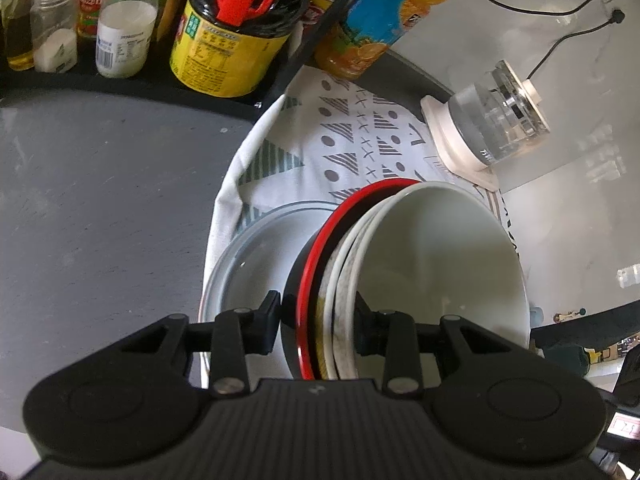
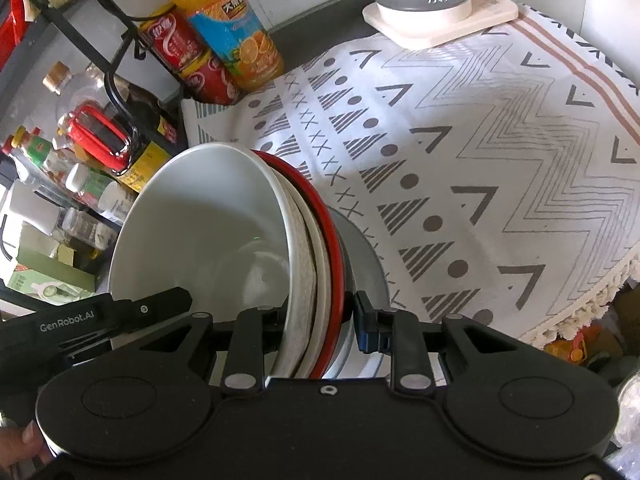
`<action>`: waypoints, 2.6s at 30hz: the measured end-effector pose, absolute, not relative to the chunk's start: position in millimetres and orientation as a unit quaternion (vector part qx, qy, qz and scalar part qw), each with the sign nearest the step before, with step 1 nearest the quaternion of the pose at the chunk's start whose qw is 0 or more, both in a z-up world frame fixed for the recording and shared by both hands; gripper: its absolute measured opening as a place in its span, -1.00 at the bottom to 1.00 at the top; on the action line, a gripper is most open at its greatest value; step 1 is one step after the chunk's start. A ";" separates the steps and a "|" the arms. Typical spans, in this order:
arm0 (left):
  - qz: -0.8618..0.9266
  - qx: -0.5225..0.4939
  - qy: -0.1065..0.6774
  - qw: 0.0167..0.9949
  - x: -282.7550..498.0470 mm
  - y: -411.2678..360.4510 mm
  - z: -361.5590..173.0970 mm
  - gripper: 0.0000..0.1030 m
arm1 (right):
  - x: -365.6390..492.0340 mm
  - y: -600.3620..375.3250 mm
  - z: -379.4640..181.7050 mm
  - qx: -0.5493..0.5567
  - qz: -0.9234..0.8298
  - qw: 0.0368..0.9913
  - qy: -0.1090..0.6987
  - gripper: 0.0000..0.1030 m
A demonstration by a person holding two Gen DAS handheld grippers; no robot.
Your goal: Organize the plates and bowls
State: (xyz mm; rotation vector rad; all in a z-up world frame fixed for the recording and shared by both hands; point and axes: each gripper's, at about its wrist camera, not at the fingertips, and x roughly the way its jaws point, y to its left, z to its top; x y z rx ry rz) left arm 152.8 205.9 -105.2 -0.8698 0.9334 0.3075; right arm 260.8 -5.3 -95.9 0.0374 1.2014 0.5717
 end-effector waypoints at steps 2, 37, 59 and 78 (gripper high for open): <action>0.143 -0.404 0.436 0.791 152.8 208.1 -106.4 -0.35 | 260.5 -3.6 -97.4 0.017 0.265 0.785 0.560 -0.50; 0.125 -0.344 0.413 0.834 155.2 215.7 -82.2 0.55 | 252.4 -27.7 -74.4 0.047 0.285 0.820 0.494 0.29; 0.075 -0.219 0.368 0.901 97.3 116.6 -1.6 0.81 | 159.2 -149.8 -21.5 0.074 0.227 0.895 0.376 0.99; 0.050 -0.158 0.348 0.923 36.3 58.2 17.7 0.99 | 91.8 -179.3 -1.9 0.043 0.215 0.909 0.354 1.00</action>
